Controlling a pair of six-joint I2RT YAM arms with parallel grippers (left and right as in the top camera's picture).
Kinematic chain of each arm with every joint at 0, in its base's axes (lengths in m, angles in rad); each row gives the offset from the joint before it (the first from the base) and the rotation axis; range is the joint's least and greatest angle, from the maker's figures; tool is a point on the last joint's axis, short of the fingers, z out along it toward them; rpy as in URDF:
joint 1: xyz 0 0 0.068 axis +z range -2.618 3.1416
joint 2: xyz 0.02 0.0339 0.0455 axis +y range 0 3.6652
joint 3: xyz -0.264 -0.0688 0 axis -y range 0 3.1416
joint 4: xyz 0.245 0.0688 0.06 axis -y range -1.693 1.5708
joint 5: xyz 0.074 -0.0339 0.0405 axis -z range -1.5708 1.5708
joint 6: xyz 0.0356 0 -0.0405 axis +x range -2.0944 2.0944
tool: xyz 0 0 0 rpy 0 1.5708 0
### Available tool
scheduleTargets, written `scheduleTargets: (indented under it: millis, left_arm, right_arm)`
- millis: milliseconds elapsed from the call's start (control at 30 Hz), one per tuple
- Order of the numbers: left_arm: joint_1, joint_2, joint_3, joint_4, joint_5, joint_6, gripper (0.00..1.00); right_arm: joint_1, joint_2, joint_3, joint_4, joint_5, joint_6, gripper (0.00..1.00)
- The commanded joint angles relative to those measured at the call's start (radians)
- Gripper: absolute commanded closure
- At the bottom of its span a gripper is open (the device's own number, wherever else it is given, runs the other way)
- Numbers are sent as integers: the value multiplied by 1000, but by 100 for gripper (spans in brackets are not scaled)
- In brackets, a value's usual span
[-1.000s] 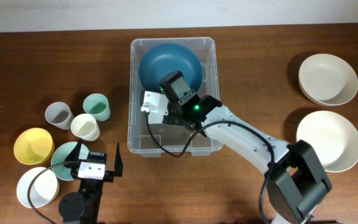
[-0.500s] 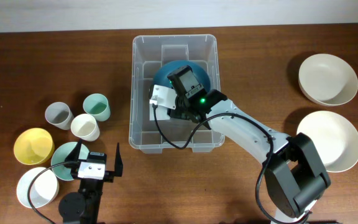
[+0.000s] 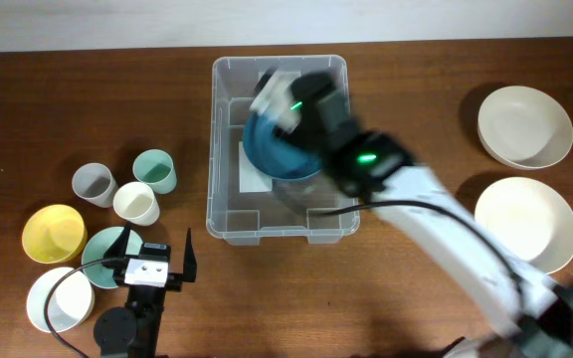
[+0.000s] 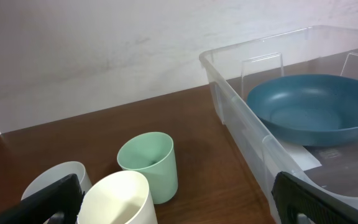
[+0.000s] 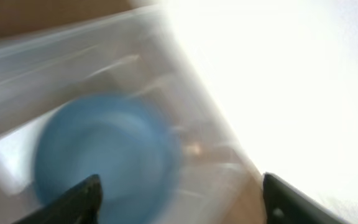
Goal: Pack container
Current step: 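Release the plate and move the right gripper to the cream bowl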
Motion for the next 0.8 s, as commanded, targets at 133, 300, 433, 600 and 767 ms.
scheduleTargets:
  millis: [133,300,433,600,767]
  left_arm:
    - [-2,-7,-2,-5,14,12,1]
    - [-2,-7,-2,-5,14,12,1]
    - [-2,-7,-2,-5,14,12,0]
    - [-2,-7,-2,-5,14,12,1]
    - [-2,-7,-2,-5,14,12,1]
  right_arm:
    - [-416,-36,41,-146,89,230,17]
    - [-669,91,41,-208,-57,252,17]
    - [-802,217,41,-208,-149,244,17]
    - [-847,339,41,-211,-156,192,17]
    - [-846,420,41,-208,-177,169,17]
